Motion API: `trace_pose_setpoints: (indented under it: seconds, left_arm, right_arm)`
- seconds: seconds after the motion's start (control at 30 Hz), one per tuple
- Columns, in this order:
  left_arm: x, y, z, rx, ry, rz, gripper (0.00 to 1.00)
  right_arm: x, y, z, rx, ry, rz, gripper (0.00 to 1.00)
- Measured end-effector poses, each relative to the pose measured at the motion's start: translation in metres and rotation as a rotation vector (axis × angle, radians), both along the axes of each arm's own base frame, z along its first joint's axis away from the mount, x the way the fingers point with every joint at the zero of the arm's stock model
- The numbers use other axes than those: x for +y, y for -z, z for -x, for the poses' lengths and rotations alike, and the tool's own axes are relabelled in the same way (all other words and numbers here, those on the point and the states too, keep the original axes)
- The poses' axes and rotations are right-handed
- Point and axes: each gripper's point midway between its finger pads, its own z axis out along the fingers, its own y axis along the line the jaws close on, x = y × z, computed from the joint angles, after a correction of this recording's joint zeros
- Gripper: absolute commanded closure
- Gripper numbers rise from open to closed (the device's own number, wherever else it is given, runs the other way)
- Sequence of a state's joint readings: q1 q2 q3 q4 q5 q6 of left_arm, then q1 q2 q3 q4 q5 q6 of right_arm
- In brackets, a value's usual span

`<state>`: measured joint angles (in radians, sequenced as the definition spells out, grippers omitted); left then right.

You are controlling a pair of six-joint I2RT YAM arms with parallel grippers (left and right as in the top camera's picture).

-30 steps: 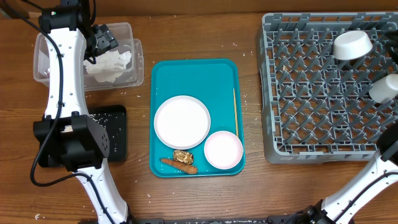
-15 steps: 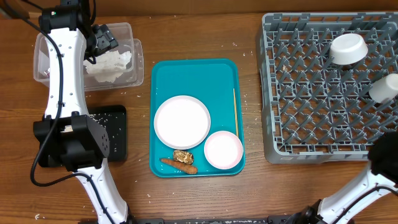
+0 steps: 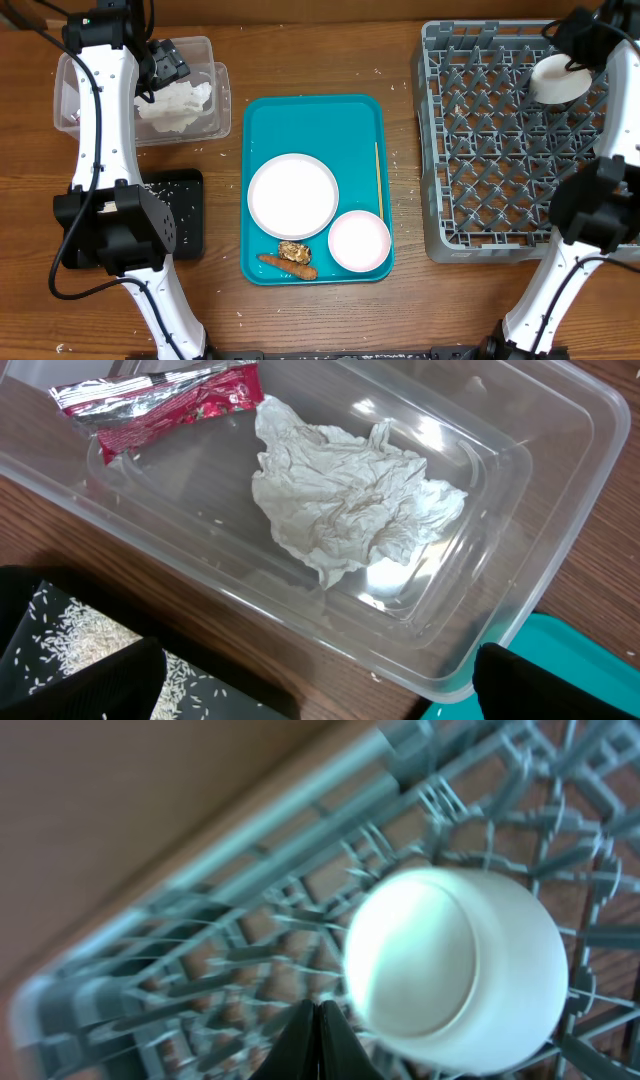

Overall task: Sort waste into correct bins and load items into the dishwasher
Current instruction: 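Adjust the bowl upright in the rack with the right gripper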

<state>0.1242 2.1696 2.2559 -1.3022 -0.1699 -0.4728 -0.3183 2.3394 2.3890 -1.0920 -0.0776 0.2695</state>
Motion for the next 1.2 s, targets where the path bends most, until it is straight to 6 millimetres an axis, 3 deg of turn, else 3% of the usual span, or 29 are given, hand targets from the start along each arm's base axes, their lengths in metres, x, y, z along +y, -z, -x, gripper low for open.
trace_pose_setpoints:
  seconds: [0.1, 0.2, 0.67, 0.97, 1.2]
  left_arm:
    - [0.000, 0.000, 0.000, -0.001, 0.000, 0.000, 0.00]
    - [0.000, 0.000, 0.000, 0.000, 0.000, 0.000, 0.00]
    - [0.000, 0.000, 0.000, 0.000, 0.000, 0.000, 0.00]
    - [0.000, 0.000, 0.000, 0.000, 0.000, 0.000, 0.00]
    - [0.000, 0.000, 0.000, 0.000, 0.000, 0.000, 0.00]
  right_arm:
    - [-0.010, 0.027, 0.003, 0.057, 0.031, 0.004, 0.96]
    - [-0.020, 0.036, 0.006, 0.079, 0.057, 0.016, 0.96]
    - [-0.051, 0.039, 0.023, 0.110, 0.126, 0.024, 0.96]
    - [-0.058, 0.043, 0.035, 0.148, 0.148, 0.025, 0.96]
    - [-0.051, 0.024, 0.017, 0.059, 0.113, 0.000, 0.96]
